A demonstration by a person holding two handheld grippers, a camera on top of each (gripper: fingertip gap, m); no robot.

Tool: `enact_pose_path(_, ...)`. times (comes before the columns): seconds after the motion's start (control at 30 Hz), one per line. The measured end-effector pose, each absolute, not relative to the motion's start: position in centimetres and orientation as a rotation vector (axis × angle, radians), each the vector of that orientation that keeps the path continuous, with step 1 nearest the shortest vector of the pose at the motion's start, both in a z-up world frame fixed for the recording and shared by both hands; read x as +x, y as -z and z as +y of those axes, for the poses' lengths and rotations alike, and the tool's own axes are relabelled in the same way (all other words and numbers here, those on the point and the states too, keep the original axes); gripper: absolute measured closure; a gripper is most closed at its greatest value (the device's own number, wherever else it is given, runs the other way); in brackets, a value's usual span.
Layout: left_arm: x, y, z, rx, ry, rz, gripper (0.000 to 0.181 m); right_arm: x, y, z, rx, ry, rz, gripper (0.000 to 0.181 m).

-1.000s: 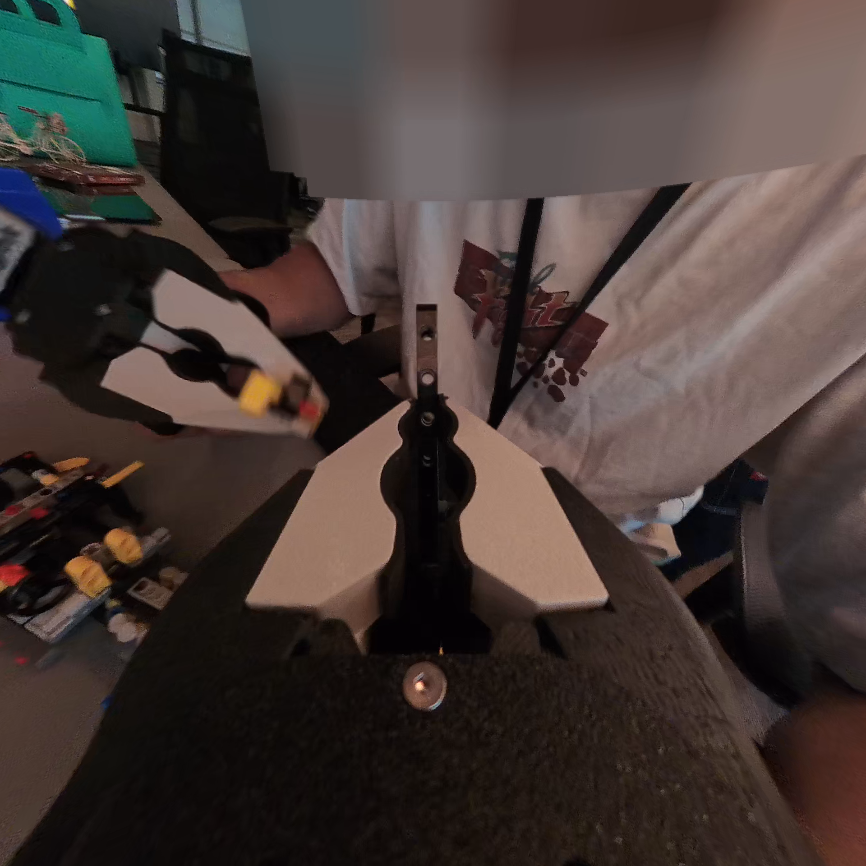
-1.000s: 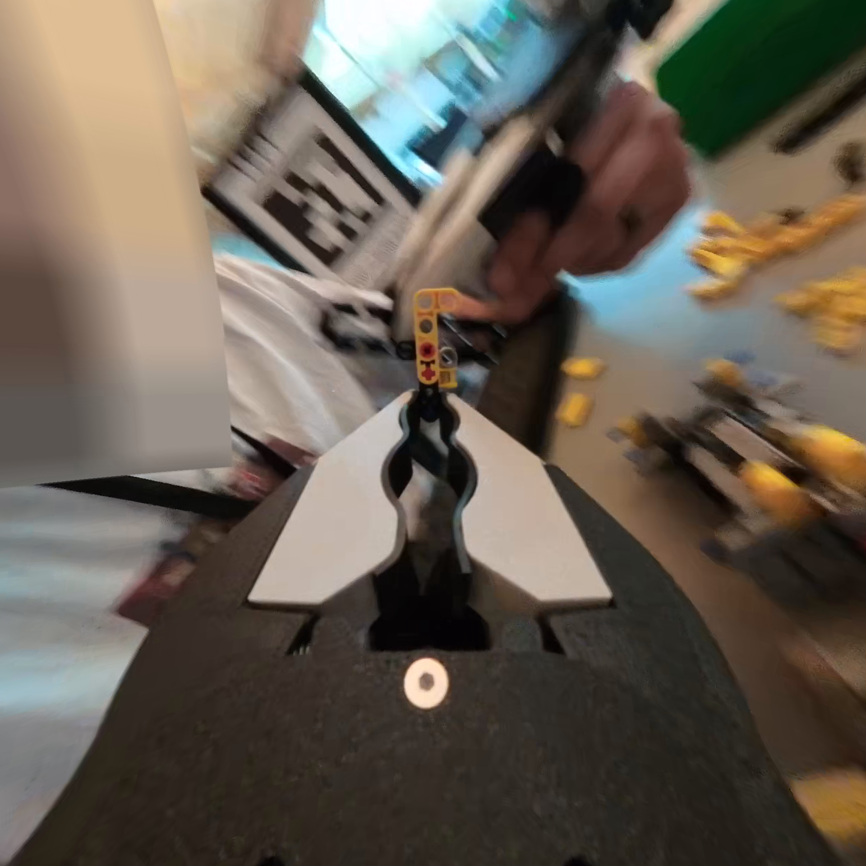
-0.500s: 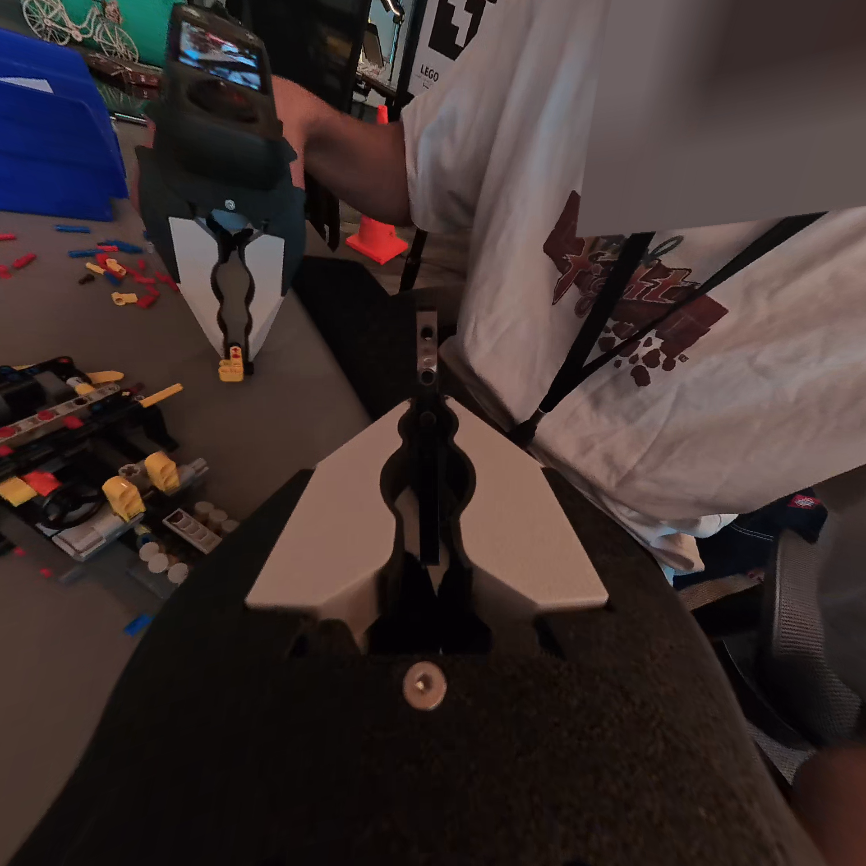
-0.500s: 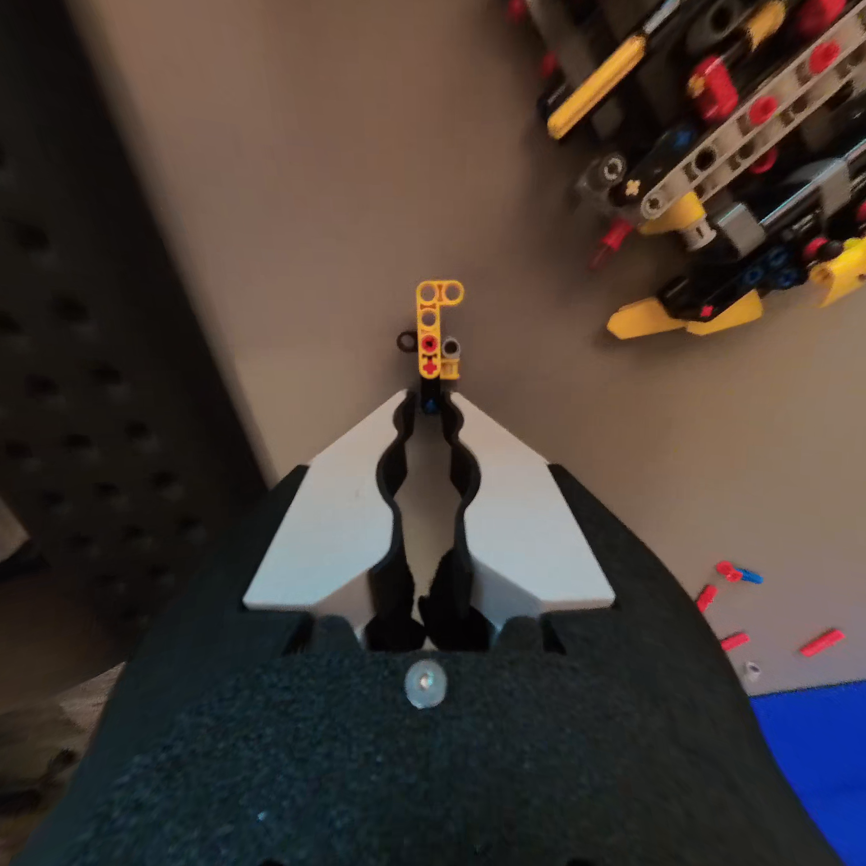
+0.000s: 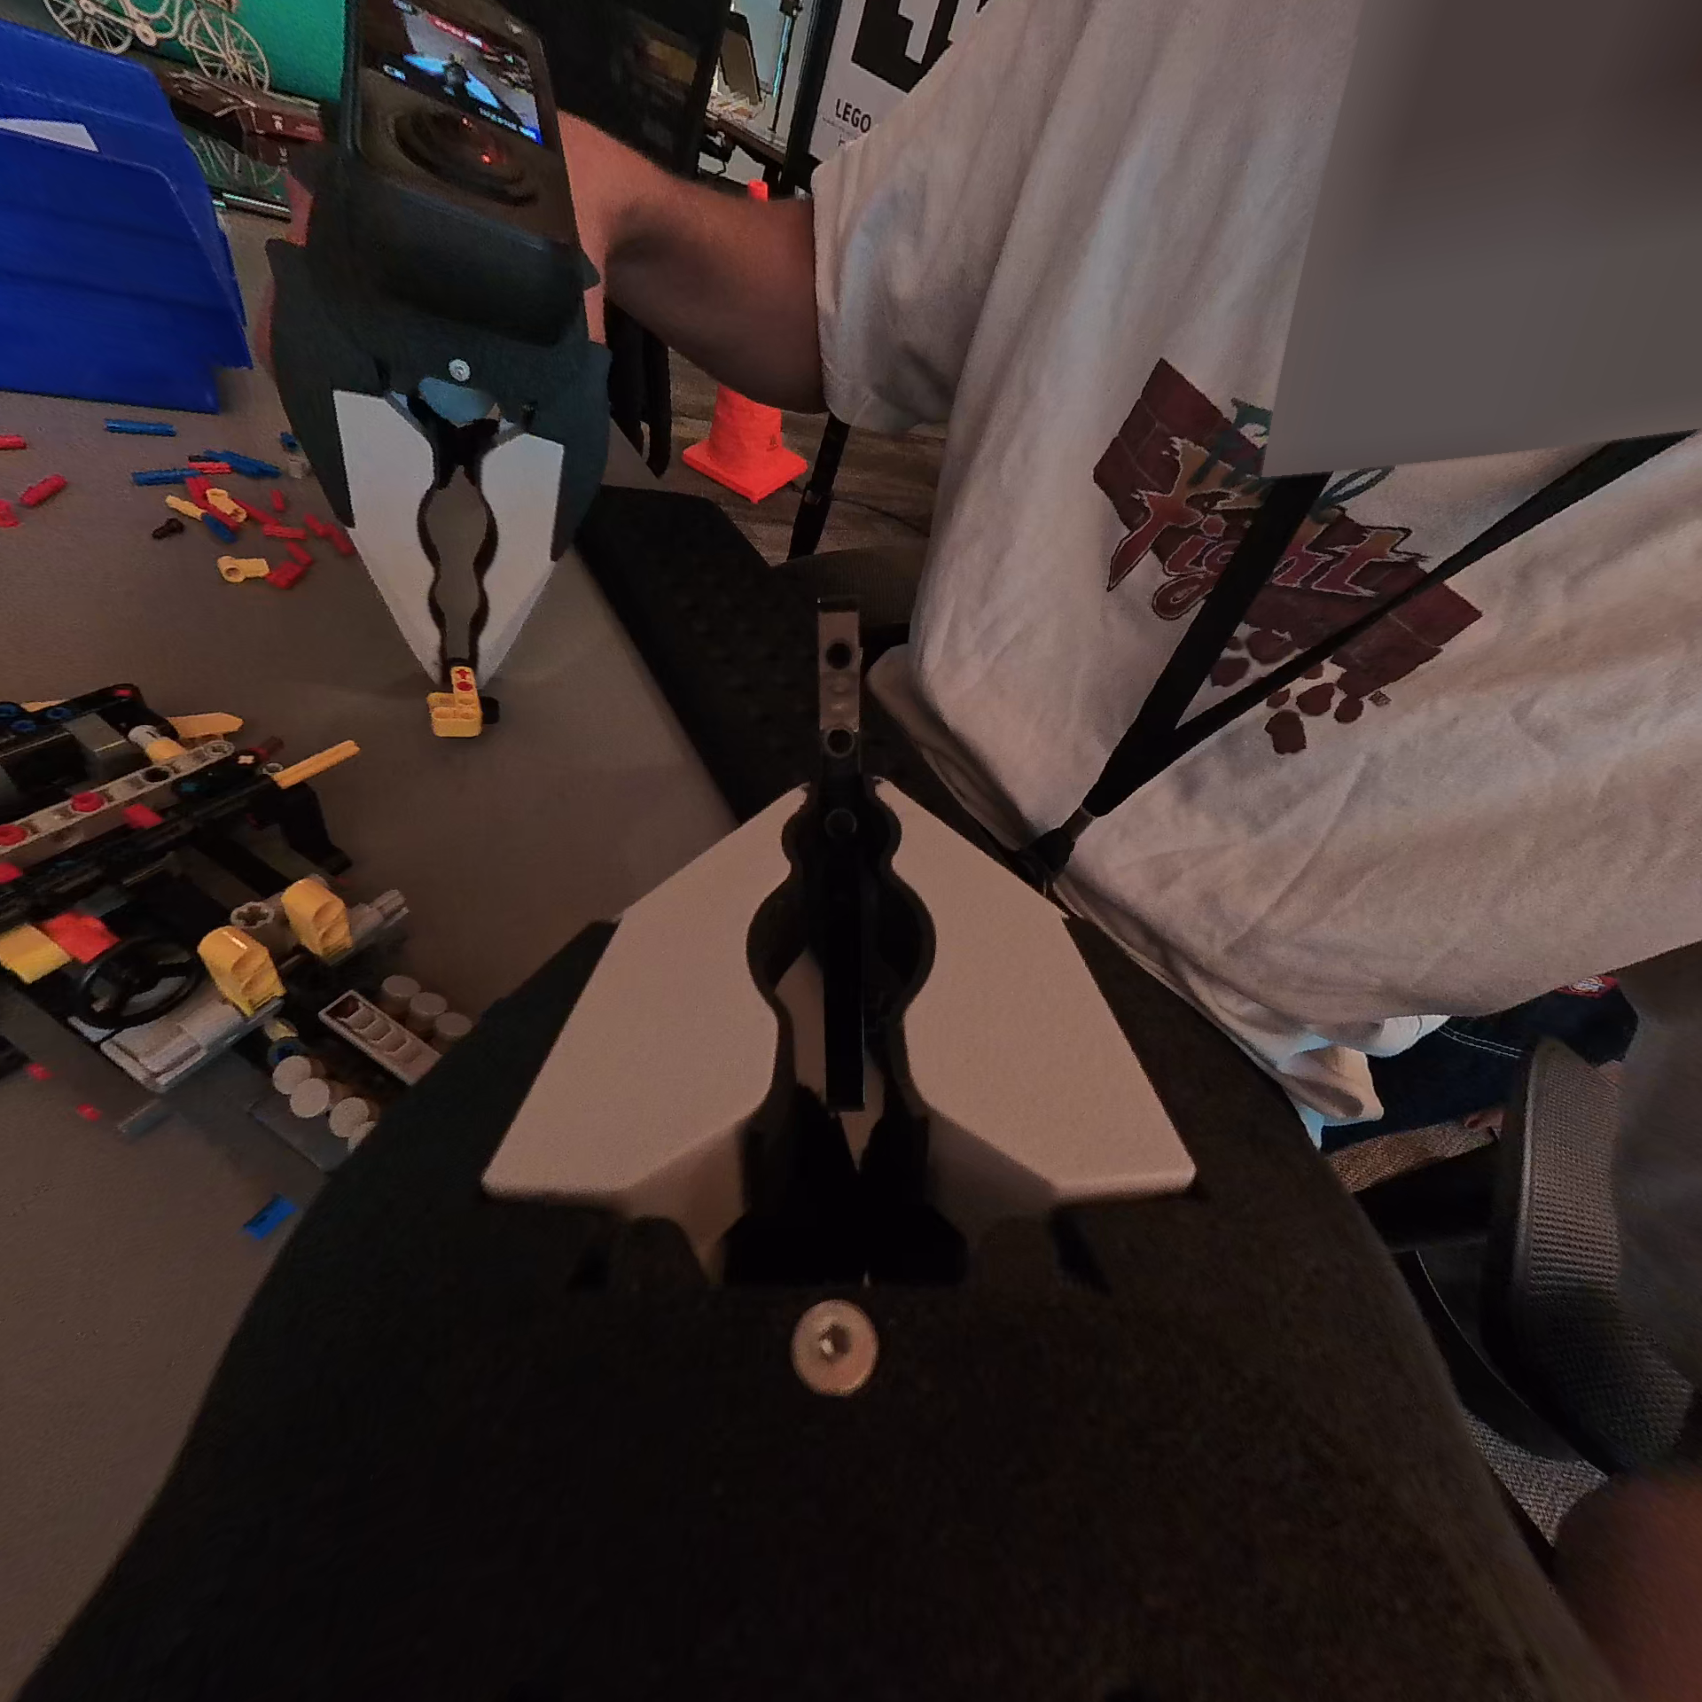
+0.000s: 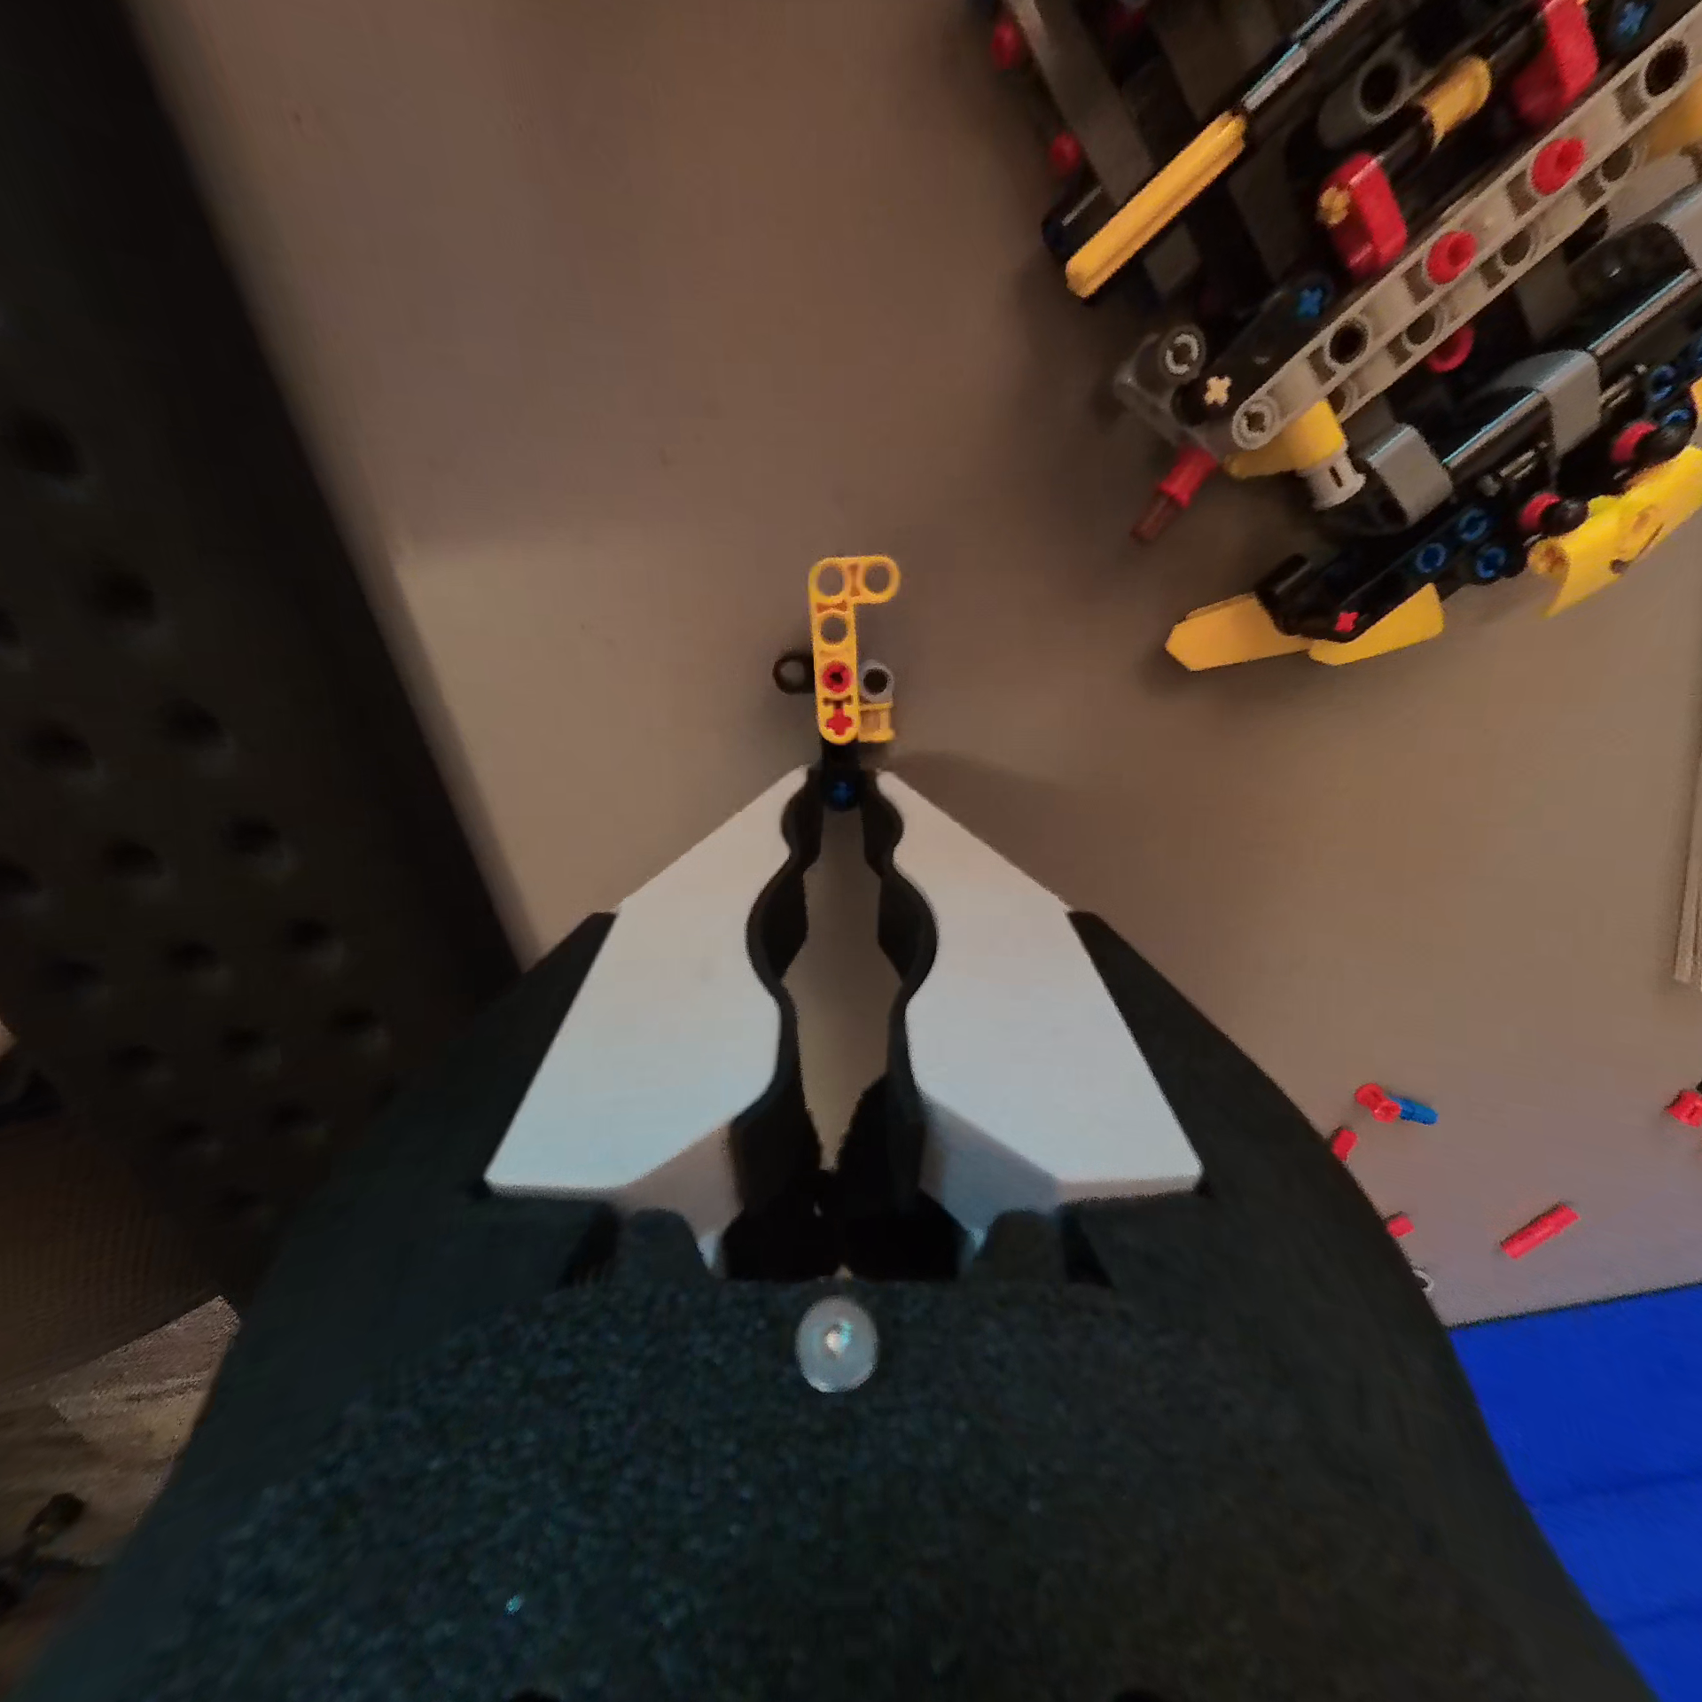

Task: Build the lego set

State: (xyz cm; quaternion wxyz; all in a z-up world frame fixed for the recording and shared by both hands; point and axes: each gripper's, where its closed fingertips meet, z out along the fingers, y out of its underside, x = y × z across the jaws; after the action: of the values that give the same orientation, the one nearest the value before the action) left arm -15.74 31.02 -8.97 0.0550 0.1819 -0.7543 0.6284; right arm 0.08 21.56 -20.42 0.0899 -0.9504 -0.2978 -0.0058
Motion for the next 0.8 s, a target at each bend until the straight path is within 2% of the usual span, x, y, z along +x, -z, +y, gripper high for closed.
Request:
enact_pose_path(0.03,-15.7,9.0,31.0,0.555,-1.904,-2.292,0.172,0.1,20.4,21.6,-2.822,0.024,-0.889,0.174)
enact_pose_path(0.23,-15.6,9.3,30.8,0.545,-1.895,-2.325,0.172,-1.8,17.2,24.0,-2.616,-0.145,-0.784,0.175)
enact_pose_path(0.37,-16.1,8.6,30.4,0.426,-1.963,-2.367,0.172,-7.8,10.0,27.9,-2.142,-0.833,-0.438,0.175)
enact_pose_path(0.47,-16.9,8.0,30.1,0.345,-1.997,-2.362,0.172,-11.0,7.6,29.3,-1.887,-1.254,-0.283,0.174)
enact_pose_path(0.67,-18.4,7.9,29.0,0.189,-1.997,-2.414,0.172,-15.2,6.8,30.3,-1.653,-1.666,-0.245,0.175)
enact_pose_path(0.8,-18.7,8.6,28.5,0.151,-1.947,-2.474,0.172,-16.8,6.7,29.7,-1.646,-1.683,-0.342,0.174)
